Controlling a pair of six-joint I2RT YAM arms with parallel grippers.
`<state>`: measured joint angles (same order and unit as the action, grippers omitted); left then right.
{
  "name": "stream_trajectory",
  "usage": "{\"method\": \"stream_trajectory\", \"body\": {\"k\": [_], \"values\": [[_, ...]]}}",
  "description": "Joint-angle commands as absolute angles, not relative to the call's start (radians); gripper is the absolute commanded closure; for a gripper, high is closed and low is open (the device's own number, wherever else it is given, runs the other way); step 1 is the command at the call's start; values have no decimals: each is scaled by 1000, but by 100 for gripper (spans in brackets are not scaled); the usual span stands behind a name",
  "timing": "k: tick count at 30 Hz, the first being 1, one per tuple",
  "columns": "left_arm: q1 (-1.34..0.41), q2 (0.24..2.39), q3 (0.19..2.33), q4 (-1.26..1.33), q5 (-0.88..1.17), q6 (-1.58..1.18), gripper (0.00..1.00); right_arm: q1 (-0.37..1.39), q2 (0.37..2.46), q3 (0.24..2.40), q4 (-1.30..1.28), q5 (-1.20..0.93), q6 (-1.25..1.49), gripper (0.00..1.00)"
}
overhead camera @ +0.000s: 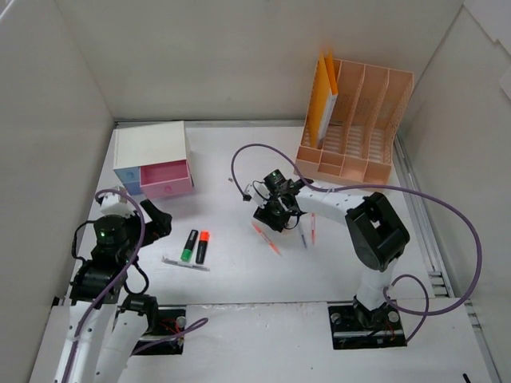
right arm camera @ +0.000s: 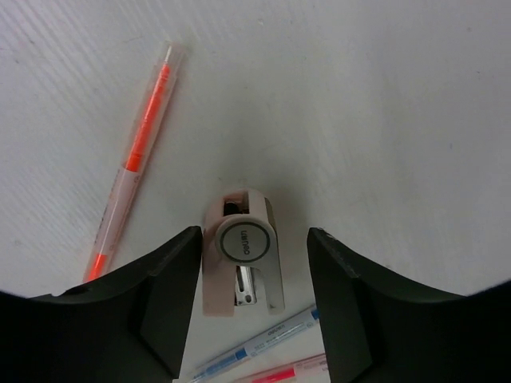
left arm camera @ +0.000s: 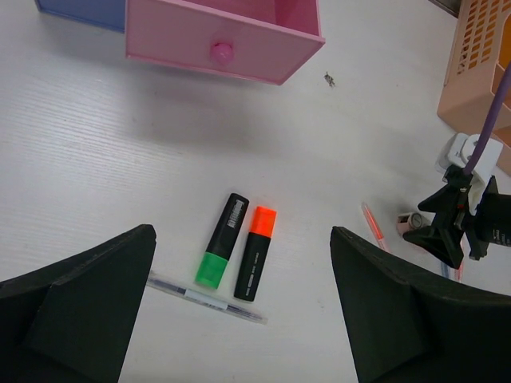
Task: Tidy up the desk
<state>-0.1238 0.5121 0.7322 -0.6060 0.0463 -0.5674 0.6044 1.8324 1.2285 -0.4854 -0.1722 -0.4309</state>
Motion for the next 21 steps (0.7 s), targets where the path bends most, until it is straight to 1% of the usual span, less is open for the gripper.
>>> {"method": "stream_trajectory", "body": {"k": [1, 2, 4, 5, 7, 8, 10, 11, 13, 16, 19, 21], "values": [[-127, 512, 729, -595, 38, -597, 13, 607, 1807, 1259, -469, -100, -425, 49], [-127, 512, 723, -597, 38, -598, 13, 607, 1804, 1256, -469, -91, -428, 54], [-127, 511, 713, -592, 44, -604, 13, 607, 1802, 1246, -472, -86, -437, 58], [-127, 511, 710, -591, 48, -607, 13, 609, 1799, 1238, -471, -83, -445, 63], [-127, 508, 700, -588, 51, -614, 13, 607, 1787, 1229, -474, -100, -460, 69], [-127, 506, 698, -584, 54, -615, 13, 604, 1781, 1227, -477, -119, -477, 76], [-127, 502, 695, -584, 57, -618, 13, 609, 1757, 1235, -483, -143, -494, 83], [-127, 502, 695, -584, 60, -620, 13, 609, 1747, 1245, -504, -172, -526, 88], [-127, 499, 696, -586, 63, -620, 13, 615, 1718, 1302, -531, -201, -563, 92], [-127, 491, 695, -587, 64, -620, 13, 633, 1692, 1423, -577, -277, -646, 94], [-127, 473, 683, -591, 52, -635, 14, 672, 1703, 1572, -584, -383, -698, 95], [-127, 450, 672, -591, 48, -661, 14, 718, 1732, 1708, -583, -420, -693, 95]]}}
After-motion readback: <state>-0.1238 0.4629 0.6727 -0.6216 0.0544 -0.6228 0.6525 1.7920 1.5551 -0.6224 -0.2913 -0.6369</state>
